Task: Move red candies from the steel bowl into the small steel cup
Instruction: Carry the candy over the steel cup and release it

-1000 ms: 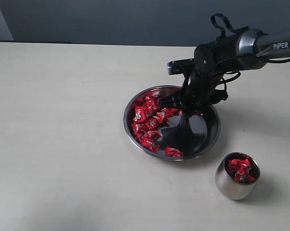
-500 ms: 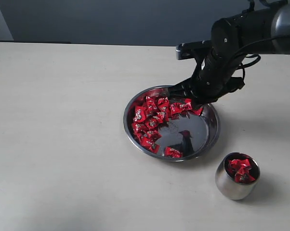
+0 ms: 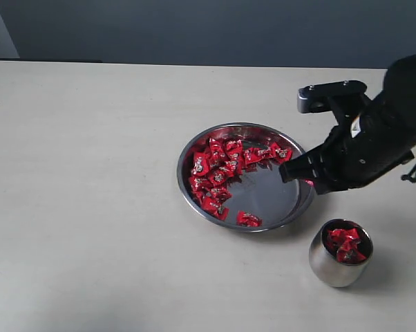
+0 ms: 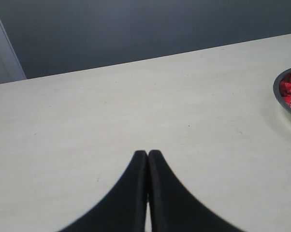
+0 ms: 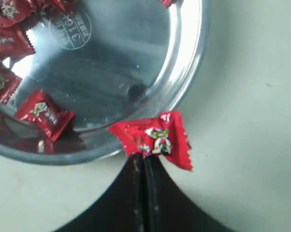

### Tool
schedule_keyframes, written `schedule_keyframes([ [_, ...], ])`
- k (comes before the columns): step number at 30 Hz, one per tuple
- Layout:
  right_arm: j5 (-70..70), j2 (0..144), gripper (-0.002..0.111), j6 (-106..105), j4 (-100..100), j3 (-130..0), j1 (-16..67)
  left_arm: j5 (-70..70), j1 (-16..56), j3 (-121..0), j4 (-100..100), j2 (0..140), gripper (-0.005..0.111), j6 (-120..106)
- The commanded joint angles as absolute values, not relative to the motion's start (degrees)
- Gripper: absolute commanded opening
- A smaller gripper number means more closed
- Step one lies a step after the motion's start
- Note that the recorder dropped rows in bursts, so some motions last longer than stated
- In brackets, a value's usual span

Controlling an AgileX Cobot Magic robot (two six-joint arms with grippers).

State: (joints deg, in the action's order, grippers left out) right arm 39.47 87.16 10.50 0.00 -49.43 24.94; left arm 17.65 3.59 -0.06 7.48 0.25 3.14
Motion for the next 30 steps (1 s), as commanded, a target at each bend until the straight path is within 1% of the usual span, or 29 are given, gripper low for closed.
schedule_keyframes([
  [1, 44.1, 80.5, -0.001, 10.1, 0.3, -47.0, 24.8, 17.3, 4.1, 0.0, 7.6, 0.0, 0.000, 3.5],
  [5, 49.0, 75.7, -0.001, 10.1, 0.4, -44.8, 24.8, 17.3, 4.1, 0.0, 7.6, 0.0, 0.000, 3.5],
  [13, 52.5, 70.2, -0.001, 10.1, 1.2, -40.8, 24.8, 17.3, 4.1, 0.0, 7.6, 0.0, 0.000, 3.5],
  [21, 51.5, 70.6, -0.001, 3.8, 7.6, -39.7, 24.8, 17.3, 4.1, 0.0, 7.6, 0.0, 0.000, 3.5],
  [30, 50.5, 74.1, -0.001, 3.4, 7.8, -39.7, 24.8, 17.3, 4.1, 0.0, 7.6, 0.0, 0.000, 3.5],
])
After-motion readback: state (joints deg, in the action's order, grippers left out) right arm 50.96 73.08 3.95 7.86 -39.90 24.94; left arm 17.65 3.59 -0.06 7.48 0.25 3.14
